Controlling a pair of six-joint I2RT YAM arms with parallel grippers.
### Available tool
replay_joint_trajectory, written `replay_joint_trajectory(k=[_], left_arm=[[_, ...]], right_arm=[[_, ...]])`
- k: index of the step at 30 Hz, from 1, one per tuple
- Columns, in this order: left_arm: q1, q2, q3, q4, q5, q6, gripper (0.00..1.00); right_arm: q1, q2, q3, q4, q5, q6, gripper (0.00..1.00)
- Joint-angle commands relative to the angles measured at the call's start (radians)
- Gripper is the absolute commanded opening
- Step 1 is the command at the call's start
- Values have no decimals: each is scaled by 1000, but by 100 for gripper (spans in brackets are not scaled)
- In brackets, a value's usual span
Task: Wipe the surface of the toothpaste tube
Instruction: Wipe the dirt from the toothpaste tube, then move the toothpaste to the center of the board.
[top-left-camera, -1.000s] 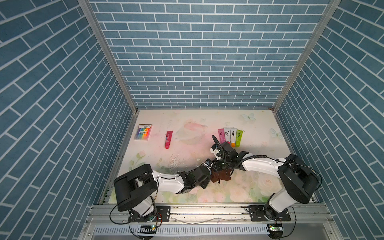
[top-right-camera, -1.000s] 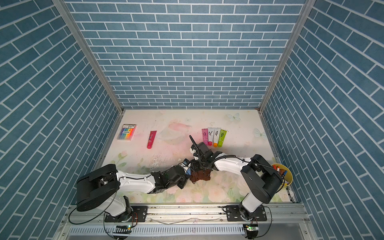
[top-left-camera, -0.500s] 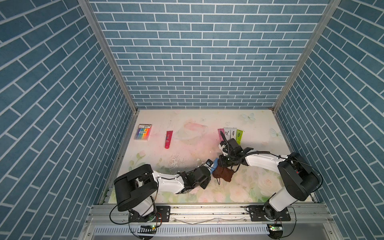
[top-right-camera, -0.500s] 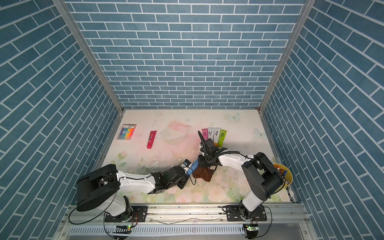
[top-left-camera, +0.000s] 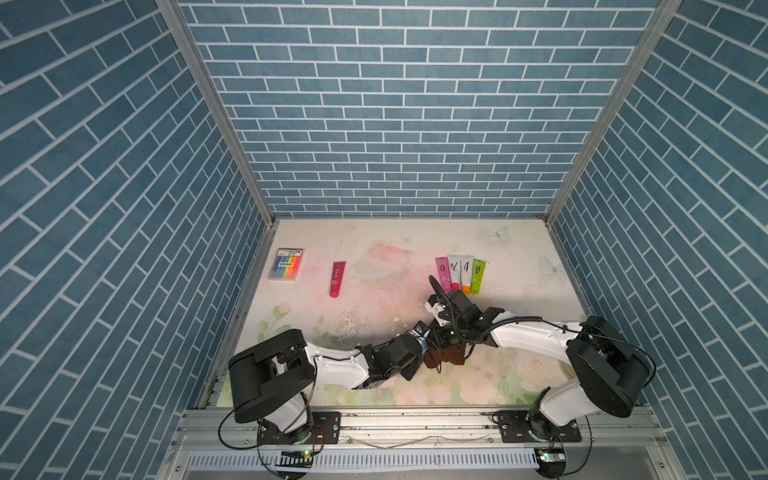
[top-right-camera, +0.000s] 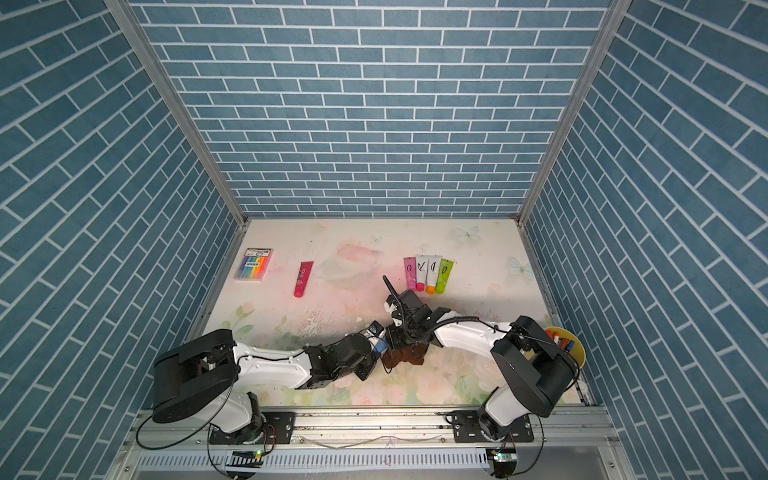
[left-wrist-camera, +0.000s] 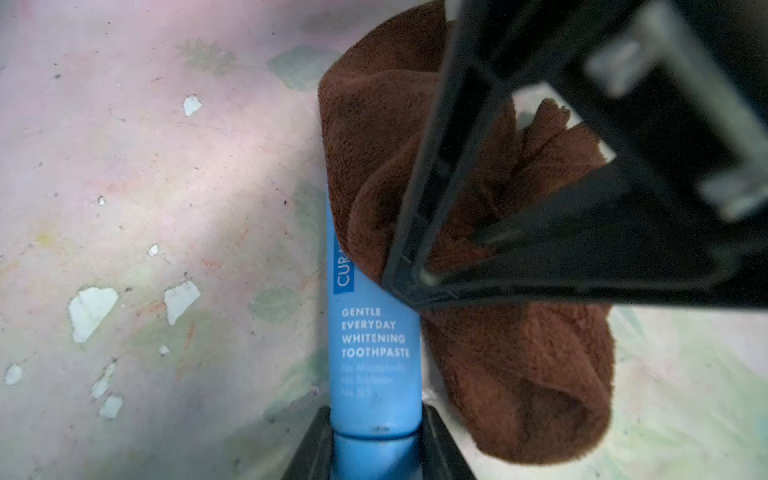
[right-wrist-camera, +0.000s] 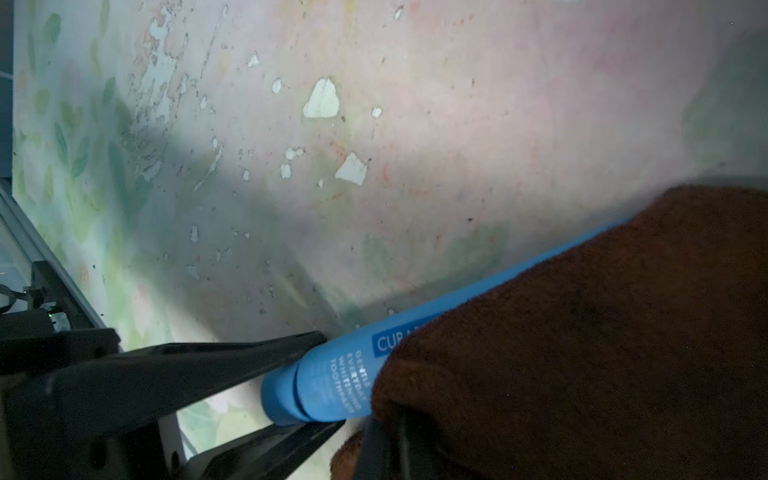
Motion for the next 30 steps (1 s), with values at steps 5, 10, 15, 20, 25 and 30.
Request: replay_joint_trajectory(k=[5,10,15,20,25,30], left_arm=[[-15,-2,7,-24,21,7,0],[-20,-21,-1,-24,9,6,0],[-19,-11,6,-42,-24,-4,0],[-17,-15,10,-67,-78,-18,0],[72,-50,6,-86,-73,-21,0],[223,-88,34,-138,-73,-13,0]], right_arm=[[-105,108,-24,-7,-27,52,0],[-188,105,-15,-99,122,32,0],[-203,24,-20,-171,216,33,0],[-190,-86,-45,-242,156,-23,0],[-123,-162,-92,-279,130,-82,0],[-29,-215,-132,-224,121,-96,0]])
